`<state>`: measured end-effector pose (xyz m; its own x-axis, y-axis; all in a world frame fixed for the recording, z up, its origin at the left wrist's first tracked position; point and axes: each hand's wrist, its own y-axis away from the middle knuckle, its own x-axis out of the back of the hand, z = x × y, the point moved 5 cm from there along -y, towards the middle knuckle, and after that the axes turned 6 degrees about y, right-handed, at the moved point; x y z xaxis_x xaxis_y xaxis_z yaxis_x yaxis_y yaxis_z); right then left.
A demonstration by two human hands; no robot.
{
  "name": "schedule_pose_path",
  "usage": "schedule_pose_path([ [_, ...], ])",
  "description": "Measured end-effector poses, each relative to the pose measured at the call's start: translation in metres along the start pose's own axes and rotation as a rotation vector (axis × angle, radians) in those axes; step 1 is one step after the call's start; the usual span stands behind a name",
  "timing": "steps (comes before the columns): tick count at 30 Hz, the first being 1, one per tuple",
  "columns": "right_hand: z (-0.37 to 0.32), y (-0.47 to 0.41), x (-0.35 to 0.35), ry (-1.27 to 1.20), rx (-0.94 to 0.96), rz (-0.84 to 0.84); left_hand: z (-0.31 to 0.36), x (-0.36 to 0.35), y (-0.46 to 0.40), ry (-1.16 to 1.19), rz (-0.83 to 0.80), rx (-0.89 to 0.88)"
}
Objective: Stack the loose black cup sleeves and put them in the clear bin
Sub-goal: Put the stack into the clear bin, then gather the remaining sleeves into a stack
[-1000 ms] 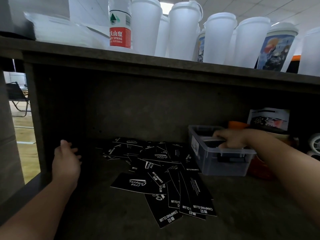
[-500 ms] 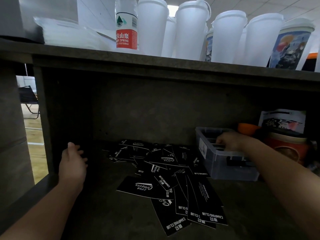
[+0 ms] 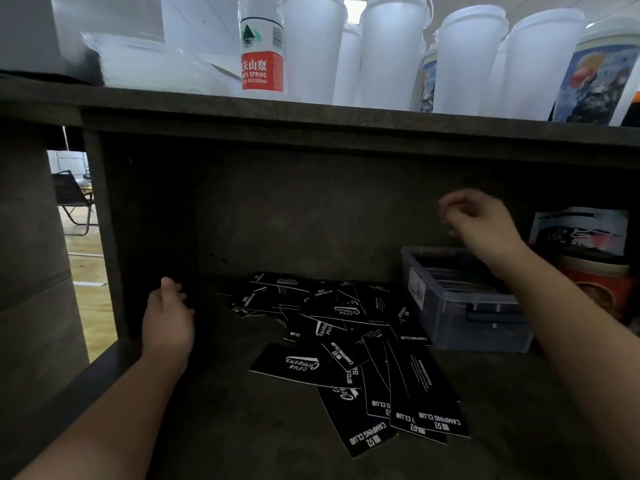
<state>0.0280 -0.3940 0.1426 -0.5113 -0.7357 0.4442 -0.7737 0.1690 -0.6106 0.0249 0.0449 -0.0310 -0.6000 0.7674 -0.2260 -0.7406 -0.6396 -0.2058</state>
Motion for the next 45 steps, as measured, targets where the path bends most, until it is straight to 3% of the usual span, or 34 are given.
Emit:
schedule_pose_path([
  [2, -0.026, 0.024, -0.013, -0.109, 0.064, 0.062, 0.003, -0.003, 0.003, -0.118, -0.019, -0.074],
  [5, -0.028, 0.046, -0.068, -0.059, 0.080, -0.110, 0.014, -0.014, 0.013, -0.304, -0.085, -0.209],
  [8, 0.003, 0.058, -0.115, -0.154, -0.173, -0.231, 0.018, -0.036, 0.014, -0.376, -0.212, -0.191],
  [12, 0.039, 0.078, -0.139, -0.311, -0.390, -0.359, 0.025, -0.089, 0.023, -0.659, -0.557, -0.235],
  [18, 0.059, 0.078, -0.126, -0.312, -0.378, -0.367, 0.016, -0.157, 0.053, -0.803, -0.778, -0.493],
  [22, 0.061, 0.076, -0.128, -0.246, -0.325, -0.323, -0.015, -0.160, 0.064, -1.130, -0.896, -0.459],
  [27, 0.059, 0.075, -0.130, 0.032, -0.113, -0.298, -0.007, -0.146, 0.060, -1.014, -0.855, -0.484],
  [32, 0.055, 0.072, -0.127, 0.076, -0.054, -0.286, -0.001, -0.145, 0.052, -0.848, -0.862, -0.349],
  [36, 0.054, 0.068, -0.123, 0.089, -0.032, -0.278, -0.001, -0.145, 0.051, -0.527, -0.958, -0.033],
  [42, 0.053, 0.074, -0.124, 0.278, 0.028, -0.481, 0.008, -0.133, 0.046, -0.360, -0.962, 0.316],
  [45, 0.051, 0.084, -0.131, 0.379, 0.051, -0.625, 0.011, -0.124, 0.046, -0.394, -1.029, 0.406],
])
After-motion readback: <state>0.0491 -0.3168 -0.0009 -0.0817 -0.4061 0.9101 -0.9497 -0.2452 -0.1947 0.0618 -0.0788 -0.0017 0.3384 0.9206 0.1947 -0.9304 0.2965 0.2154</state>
